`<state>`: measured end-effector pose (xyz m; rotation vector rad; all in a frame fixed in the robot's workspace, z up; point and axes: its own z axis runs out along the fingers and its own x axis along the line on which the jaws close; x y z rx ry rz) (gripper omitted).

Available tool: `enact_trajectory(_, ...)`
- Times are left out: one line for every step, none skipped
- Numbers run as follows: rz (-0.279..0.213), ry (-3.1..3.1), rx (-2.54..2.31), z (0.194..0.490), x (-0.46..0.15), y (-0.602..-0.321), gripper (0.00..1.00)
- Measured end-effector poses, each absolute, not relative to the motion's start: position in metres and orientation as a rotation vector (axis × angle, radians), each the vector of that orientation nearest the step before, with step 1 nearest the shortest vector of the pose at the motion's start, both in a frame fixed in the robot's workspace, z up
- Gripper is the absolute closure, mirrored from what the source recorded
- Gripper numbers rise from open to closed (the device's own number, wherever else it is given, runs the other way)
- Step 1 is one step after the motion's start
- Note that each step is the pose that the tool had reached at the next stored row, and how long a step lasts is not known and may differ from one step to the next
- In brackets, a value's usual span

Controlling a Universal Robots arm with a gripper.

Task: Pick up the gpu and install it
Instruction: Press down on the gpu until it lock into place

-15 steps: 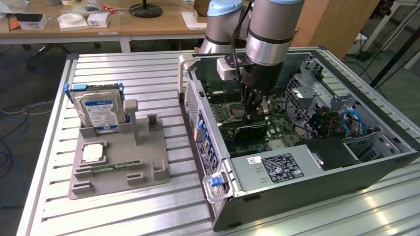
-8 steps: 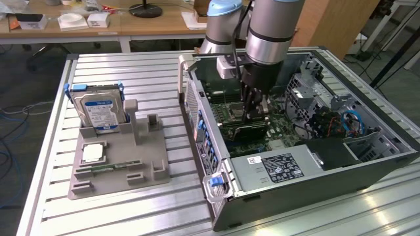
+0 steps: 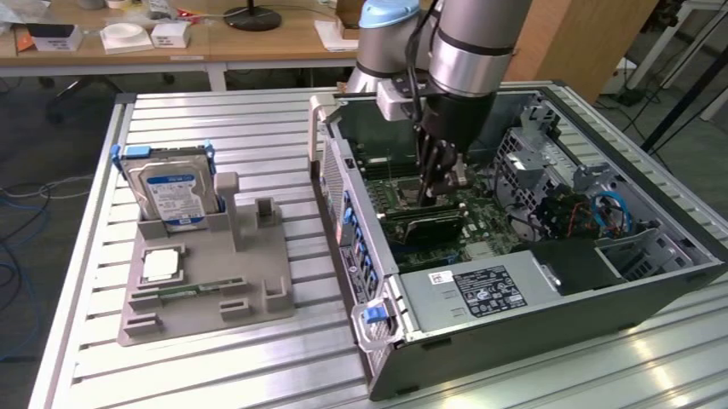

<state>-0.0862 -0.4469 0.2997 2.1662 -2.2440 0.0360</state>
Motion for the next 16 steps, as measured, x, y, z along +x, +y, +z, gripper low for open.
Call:
enact_trajectory(0.035, -2.243, 2.166, 0.302, -0.087, -0.447, 0.89)
enact_trajectory(0.032, -2.242, 2.165, 0.303, -0.087, -0.447, 0.89)
enact_trajectory(0.03, -2.241, 2.164, 0.303, -0.088, -0.447, 0.89)
enact_trajectory(0.029, -2.241, 2.164, 0.303, -0.089, -0.447, 0.89)
enact_trajectory(0.028, -2.24, 2.163, 0.303, -0.091, -0.447, 0.89)
enact_trajectory(0.028, -2.24, 2.163, 0.303, -0.094, -0.447, 0.89)
enact_trajectory(0.028, -2.24, 2.163, 0.303, -0.097, -0.447, 0.89)
enact_trajectory(0.028, -2.24, 2.163, 0.303, -0.1, -0.447, 0.89)
enact_trajectory(0.028, -2.24, 2.163, 0.303, -0.103, -0.447, 0.89)
enact_trajectory(0.028, -2.24, 2.163, 0.303, -0.106, -0.447, 0.89)
enact_trajectory(0.027, -2.24, 2.163, 0.303, -0.11, -0.447, 0.89)
enact_trajectory(0.026, -2.239, 2.162, 0.303, -0.114, -0.447, 0.89)
enact_trajectory(0.025, -2.239, 2.162, 0.303, -0.117, -0.447, 0.89)
enact_trajectory(0.024, -2.238, 2.161, 0.303, -0.121, -0.447, 0.89)
enact_trajectory(0.023, -2.238, 2.161, 0.303, -0.125, -0.447, 0.89)
enact_trajectory(0.022, -2.237, 2.16, 0.303, -0.129, -0.447, 0.89)
